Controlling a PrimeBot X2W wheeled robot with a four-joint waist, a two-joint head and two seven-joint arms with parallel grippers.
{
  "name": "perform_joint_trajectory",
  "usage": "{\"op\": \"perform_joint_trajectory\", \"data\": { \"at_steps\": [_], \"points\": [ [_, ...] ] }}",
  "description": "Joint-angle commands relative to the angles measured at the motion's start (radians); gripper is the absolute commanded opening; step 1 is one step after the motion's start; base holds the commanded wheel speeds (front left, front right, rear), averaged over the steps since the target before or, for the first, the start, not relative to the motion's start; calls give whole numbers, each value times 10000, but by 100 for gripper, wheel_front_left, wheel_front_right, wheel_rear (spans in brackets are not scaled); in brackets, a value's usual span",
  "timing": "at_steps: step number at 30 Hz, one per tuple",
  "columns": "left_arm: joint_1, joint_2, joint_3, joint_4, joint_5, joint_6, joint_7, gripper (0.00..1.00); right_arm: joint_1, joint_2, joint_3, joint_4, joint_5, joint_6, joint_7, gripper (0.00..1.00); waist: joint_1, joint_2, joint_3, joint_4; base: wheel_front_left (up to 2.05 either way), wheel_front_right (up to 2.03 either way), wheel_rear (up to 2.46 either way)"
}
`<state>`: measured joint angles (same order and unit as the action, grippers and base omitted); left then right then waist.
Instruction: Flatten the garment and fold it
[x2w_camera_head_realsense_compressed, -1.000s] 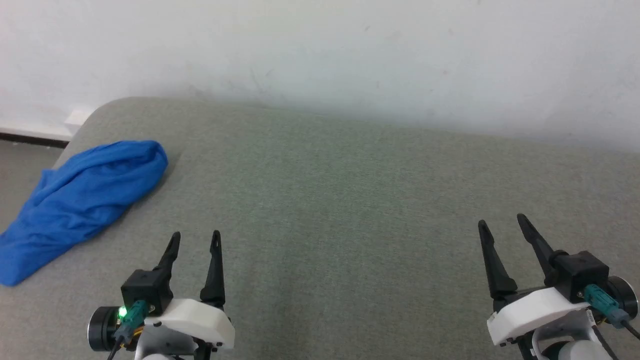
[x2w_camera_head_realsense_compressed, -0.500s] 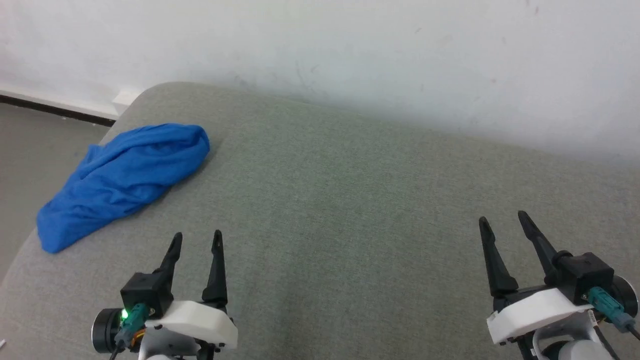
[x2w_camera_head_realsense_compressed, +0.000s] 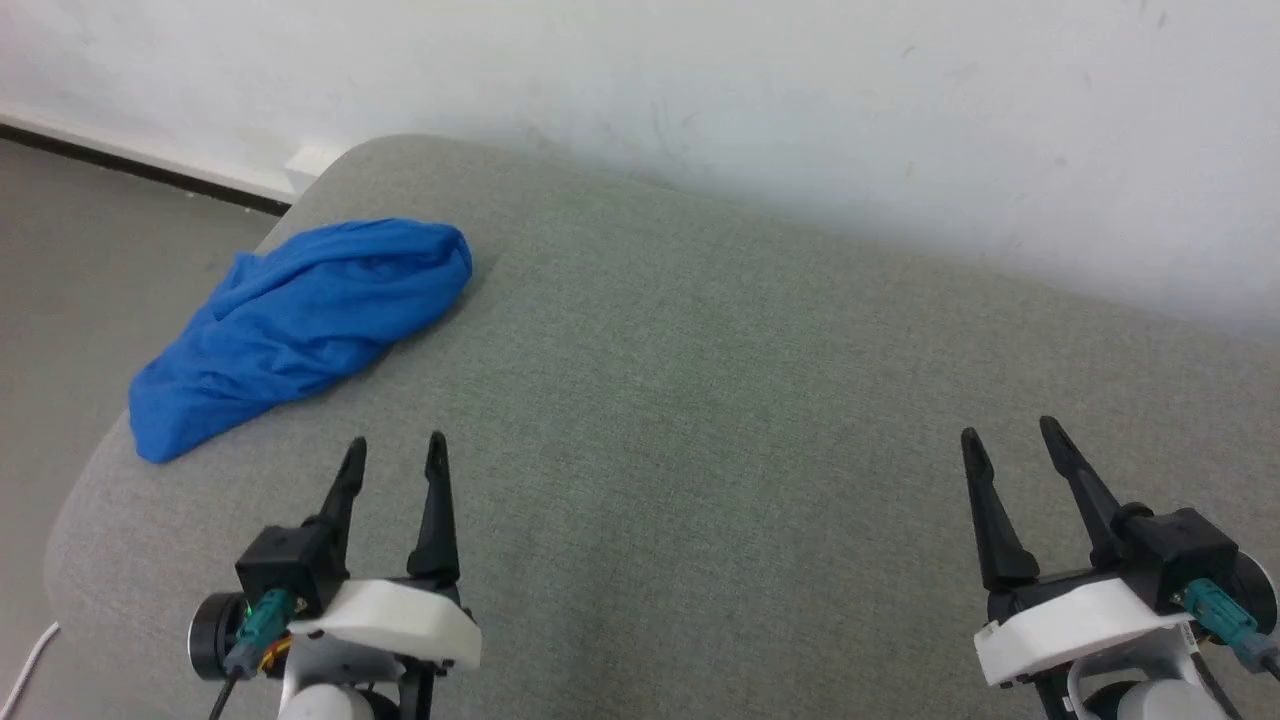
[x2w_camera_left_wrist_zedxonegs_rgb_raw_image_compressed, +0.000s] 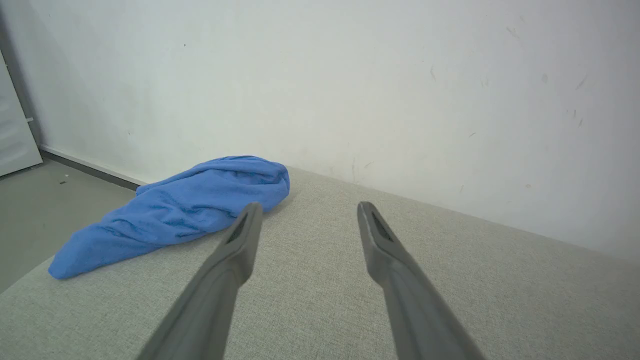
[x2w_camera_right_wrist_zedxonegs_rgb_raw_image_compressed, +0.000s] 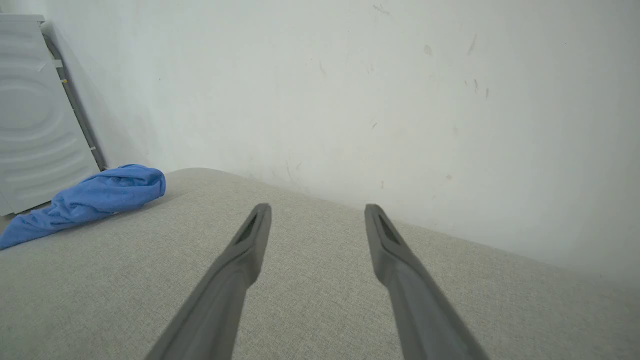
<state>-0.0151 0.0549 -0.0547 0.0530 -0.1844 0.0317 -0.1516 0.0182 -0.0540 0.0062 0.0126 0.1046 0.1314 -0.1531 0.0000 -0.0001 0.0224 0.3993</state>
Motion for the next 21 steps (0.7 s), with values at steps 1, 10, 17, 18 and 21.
{"op": "perform_joint_trajectory", "data": {
  "at_steps": [1, 10, 17, 18, 21],
  "points": [
    [-348, -30, -10, -19, -109, 78, -123, 100, -46, 22, 11, -27, 44, -5, -109, 100, 0, 1, 152, 123, 0, 0, 0],
    [-2081, -14, 800, 11, -114, -11, -311, 100, -329, 25, 37, -43, -72, -5, -169, 100, 0, 1, 816, -32, 0, 0, 0],
    [-4190, 314, 2016, 1061, -284, -132, -457, 100, -613, 27, -39, -222, -150, -6, -135, 100, 0, 1, 1635, -479, 0, 0, 0],
    [-4523, 447, 2144, 1399, -358, -181, -478, 100, -682, 28, -37, -269, -169, -6, -128, 100, 0, 1, 1813, -578, 0, 0, 0],
    [-5187, 783, 2289, 2129, -434, -273, -488, 100, -791, 28, -34, -365, -204, -6, -93, 100, 0, 1, 2118, -754, 0, 0, 0]
  ]
}}
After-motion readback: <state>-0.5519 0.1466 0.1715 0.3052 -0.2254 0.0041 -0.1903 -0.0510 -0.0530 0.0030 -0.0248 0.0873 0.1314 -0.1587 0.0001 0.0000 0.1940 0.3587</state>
